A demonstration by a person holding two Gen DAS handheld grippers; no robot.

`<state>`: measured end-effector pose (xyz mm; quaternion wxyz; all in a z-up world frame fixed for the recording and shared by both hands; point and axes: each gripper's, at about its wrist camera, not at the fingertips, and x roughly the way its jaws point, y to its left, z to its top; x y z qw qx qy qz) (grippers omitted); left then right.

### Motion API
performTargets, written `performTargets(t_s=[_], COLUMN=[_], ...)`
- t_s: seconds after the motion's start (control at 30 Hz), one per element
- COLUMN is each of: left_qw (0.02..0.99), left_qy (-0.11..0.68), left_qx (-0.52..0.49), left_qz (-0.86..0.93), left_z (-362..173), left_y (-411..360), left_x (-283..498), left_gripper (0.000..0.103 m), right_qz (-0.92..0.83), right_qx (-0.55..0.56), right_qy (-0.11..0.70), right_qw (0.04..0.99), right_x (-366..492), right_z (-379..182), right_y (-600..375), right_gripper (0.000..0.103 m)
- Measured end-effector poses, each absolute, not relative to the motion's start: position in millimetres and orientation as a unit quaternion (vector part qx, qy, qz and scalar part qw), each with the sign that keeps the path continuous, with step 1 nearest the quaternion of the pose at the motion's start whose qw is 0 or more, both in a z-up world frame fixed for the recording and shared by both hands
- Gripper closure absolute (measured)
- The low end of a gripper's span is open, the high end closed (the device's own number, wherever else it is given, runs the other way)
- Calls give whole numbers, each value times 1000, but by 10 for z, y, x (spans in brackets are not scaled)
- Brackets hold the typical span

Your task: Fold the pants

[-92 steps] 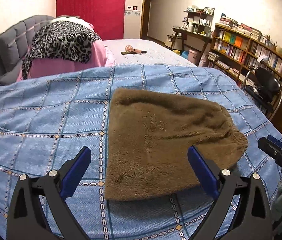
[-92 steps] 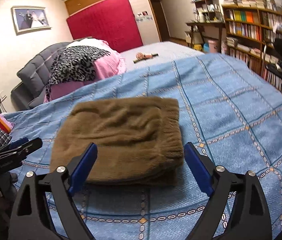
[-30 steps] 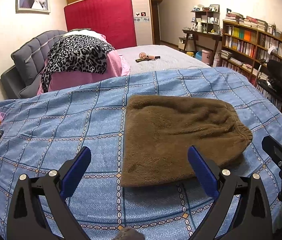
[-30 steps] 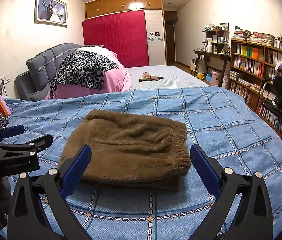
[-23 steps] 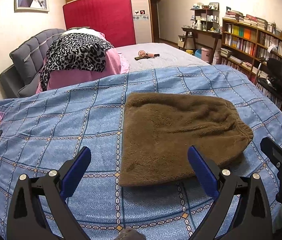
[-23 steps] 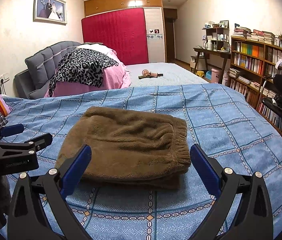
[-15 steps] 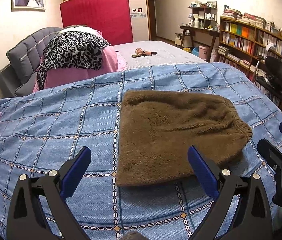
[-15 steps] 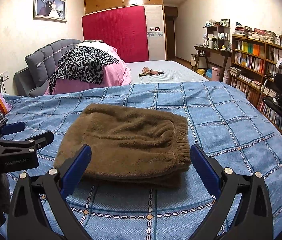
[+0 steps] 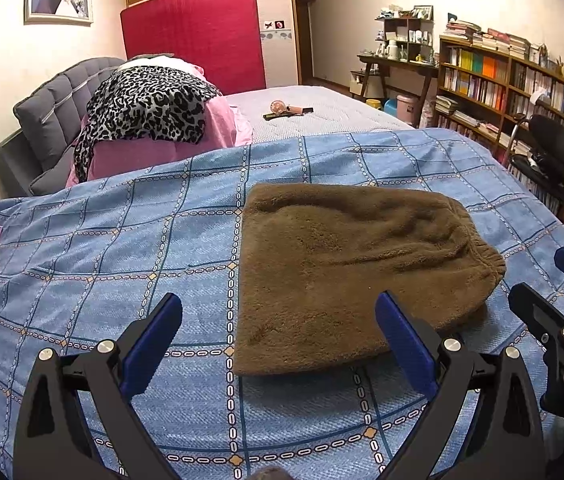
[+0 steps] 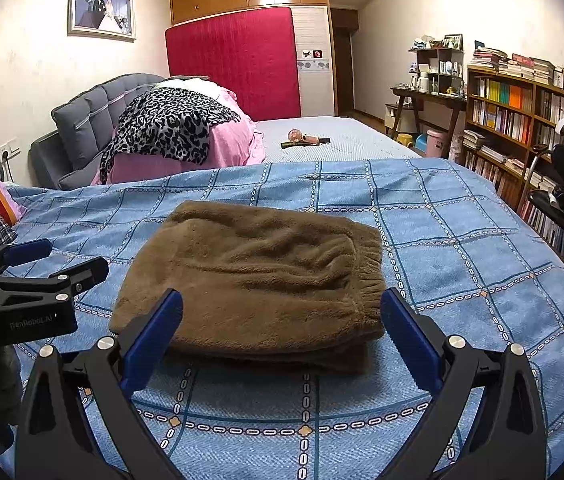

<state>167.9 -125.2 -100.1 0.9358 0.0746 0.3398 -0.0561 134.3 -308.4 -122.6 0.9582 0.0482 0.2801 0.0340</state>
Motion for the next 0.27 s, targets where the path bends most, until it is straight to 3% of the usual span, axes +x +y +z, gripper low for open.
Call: performTargets(t_s=[0.27], left_qw=[922], left_qy=[384], left_qx=[44], left_qz=[-37], left_z=[-1175], left_y=[-1051], left_x=[1757], left_gripper=[7], right_qz=[45], right_qx=[56], right_qy=[314], right_qw=[947], right_x=[1396], right_z=[-1411], right_y=[-3013], right_gripper=[3])
